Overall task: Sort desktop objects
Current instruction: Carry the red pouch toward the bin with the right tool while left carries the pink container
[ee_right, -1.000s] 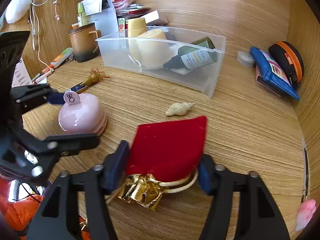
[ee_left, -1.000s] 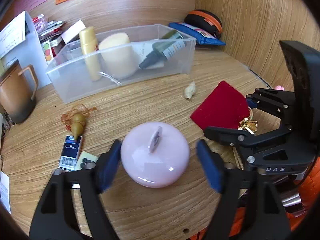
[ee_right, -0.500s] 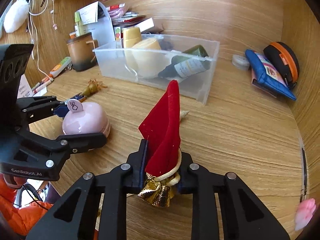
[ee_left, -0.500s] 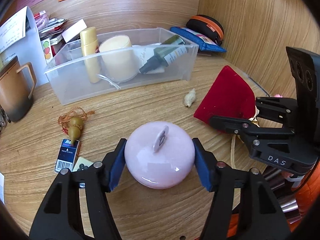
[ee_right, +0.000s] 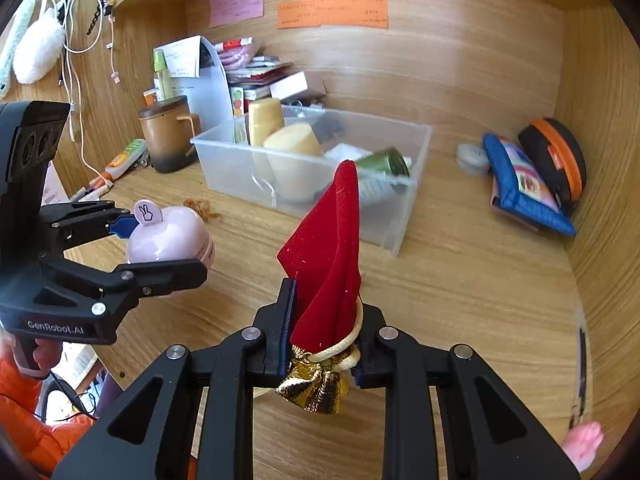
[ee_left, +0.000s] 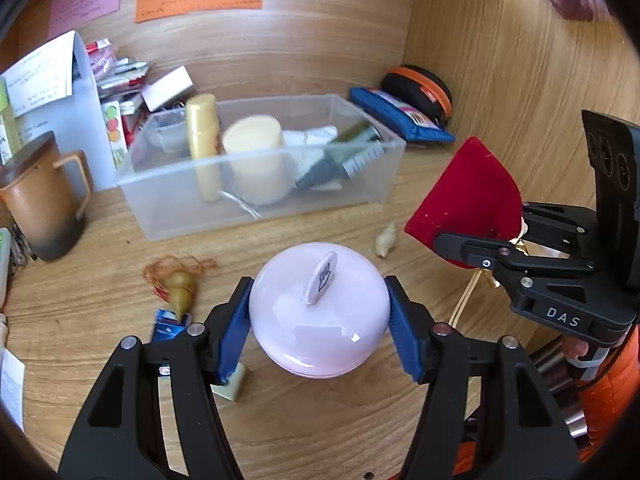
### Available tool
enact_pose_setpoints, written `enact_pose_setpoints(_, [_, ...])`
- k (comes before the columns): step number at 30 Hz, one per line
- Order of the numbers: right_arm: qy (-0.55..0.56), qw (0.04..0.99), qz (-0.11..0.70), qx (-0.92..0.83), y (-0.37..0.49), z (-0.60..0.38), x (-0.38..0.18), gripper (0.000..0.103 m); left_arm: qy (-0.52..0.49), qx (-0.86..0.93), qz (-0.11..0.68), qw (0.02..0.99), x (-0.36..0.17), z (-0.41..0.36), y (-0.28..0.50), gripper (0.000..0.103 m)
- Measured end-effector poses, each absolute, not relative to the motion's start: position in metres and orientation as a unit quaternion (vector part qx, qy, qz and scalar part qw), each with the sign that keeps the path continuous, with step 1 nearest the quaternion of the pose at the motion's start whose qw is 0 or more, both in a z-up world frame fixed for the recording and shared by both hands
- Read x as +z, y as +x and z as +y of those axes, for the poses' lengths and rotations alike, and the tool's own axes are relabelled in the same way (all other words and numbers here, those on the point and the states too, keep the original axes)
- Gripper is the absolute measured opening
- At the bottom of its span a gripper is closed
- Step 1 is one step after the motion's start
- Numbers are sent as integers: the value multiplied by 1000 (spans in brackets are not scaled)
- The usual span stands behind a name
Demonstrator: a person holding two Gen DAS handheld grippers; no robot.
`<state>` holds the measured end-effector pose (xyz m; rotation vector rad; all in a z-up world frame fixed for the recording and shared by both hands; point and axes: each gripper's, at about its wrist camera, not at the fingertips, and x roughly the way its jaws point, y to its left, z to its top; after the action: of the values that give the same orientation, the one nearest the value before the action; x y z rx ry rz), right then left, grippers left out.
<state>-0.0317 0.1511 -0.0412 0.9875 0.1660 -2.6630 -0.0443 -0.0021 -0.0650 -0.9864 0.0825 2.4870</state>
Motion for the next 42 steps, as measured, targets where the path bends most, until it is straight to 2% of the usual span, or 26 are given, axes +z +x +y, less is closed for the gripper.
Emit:
enact_pose_setpoints(21, [307,144,100,-935,-76,132,3,20,-313,933,6,179,-15,-60,-88,63])
enact_pose_setpoints(42, [278,155,117,-941,-168,116,39,20,-322,933,-5,159,6,-87,-148,63])
